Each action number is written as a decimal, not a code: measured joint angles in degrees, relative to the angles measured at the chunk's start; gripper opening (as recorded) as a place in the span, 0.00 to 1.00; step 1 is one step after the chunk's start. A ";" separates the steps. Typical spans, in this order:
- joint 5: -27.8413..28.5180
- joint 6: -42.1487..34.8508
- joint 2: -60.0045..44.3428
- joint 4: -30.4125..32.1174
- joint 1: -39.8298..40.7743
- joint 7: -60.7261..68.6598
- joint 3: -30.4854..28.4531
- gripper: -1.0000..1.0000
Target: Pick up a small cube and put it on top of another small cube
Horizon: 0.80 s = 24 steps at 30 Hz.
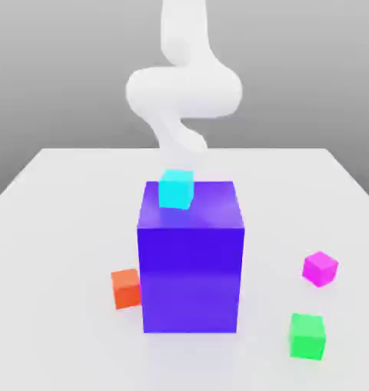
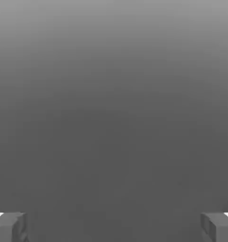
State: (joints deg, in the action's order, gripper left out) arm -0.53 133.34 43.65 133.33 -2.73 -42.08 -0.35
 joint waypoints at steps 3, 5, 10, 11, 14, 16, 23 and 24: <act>-0.97 3.02 -4.44 2.91 -5.39 7.38 -0.69 0.50; -1.50 4.48 -6.51 4.42 -7.89 10.98 -0.84 0.50; -2.87 8.82 -12.85 8.62 -15.34 21.54 -1.31 0.50; -2.87 8.82 -12.85 8.62 -15.34 21.54 -1.31 0.50; -3.29 10.21 -14.68 10.18 -17.69 24.96 -1.32 0.50; -3.29 10.21 -14.68 10.18 -17.69 24.96 -1.32 0.50; -4.71 16.73 -21.93 19.02 -28.49 41.53 -0.90 0.50; -4.71 16.73 -21.93 19.02 -28.49 41.53 -0.90 0.50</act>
State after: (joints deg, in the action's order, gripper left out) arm -5.24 150.07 21.71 152.35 -31.21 -0.55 -1.25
